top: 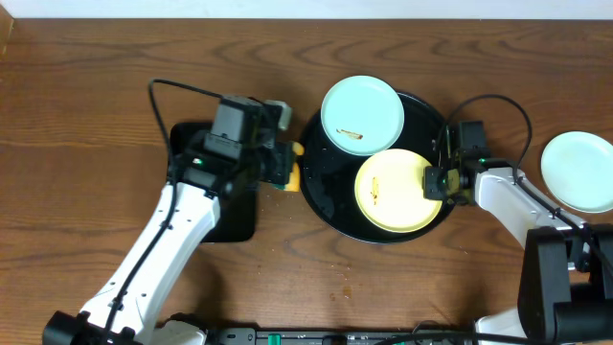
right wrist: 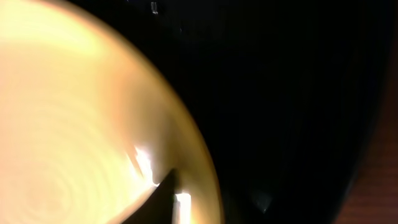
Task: Clean dirty plates on tray and stack at the side
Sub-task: 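Move the sponge in the left gripper over the yellow plate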
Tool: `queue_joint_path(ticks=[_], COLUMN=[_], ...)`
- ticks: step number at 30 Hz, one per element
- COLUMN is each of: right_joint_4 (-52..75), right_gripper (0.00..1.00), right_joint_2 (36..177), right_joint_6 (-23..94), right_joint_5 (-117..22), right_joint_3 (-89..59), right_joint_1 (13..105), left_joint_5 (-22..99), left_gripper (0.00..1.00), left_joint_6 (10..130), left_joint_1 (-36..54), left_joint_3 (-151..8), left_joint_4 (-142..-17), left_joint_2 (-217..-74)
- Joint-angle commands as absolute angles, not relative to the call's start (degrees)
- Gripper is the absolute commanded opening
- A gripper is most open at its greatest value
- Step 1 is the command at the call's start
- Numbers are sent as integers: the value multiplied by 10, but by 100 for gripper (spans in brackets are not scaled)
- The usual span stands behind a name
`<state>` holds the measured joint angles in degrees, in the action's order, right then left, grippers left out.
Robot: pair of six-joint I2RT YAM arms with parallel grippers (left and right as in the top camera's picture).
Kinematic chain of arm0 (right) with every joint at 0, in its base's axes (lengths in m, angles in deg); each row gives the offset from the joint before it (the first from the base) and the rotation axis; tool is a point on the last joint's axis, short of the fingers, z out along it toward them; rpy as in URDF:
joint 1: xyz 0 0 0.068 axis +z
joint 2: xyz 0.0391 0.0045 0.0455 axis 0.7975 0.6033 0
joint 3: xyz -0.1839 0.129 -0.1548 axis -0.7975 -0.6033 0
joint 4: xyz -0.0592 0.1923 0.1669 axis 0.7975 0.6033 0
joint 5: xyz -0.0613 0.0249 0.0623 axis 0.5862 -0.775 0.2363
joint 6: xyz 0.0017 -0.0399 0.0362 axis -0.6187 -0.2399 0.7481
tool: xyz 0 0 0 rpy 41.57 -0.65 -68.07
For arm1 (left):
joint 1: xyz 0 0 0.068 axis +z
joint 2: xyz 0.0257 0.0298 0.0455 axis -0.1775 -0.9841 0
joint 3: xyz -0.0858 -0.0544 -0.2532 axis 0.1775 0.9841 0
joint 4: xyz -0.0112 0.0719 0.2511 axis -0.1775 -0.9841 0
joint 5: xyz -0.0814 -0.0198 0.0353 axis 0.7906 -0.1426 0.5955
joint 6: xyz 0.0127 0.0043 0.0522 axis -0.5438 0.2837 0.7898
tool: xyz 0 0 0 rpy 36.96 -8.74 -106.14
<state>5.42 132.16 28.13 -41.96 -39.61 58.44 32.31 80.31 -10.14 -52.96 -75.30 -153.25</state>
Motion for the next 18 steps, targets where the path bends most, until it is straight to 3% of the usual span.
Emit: queue_joint_path(ticks=[1,18], right_joint_4=[59,67], right_gripper=[4,1], right_joint_2=[1341,1341], right_joint_6=[279,279], right_joint_5=[-481,-511], right_joint_3=[-399,-399], right_joint_1=[578,579], left_joint_5=[323,379], left_gripper=[7,7], left_joint_6=[791,834], left_joint_1=[-128,-247], left_joint_3=[-539,-539], left_joint_4=[-745,-628], left_joint_2=[-1550,-1659])
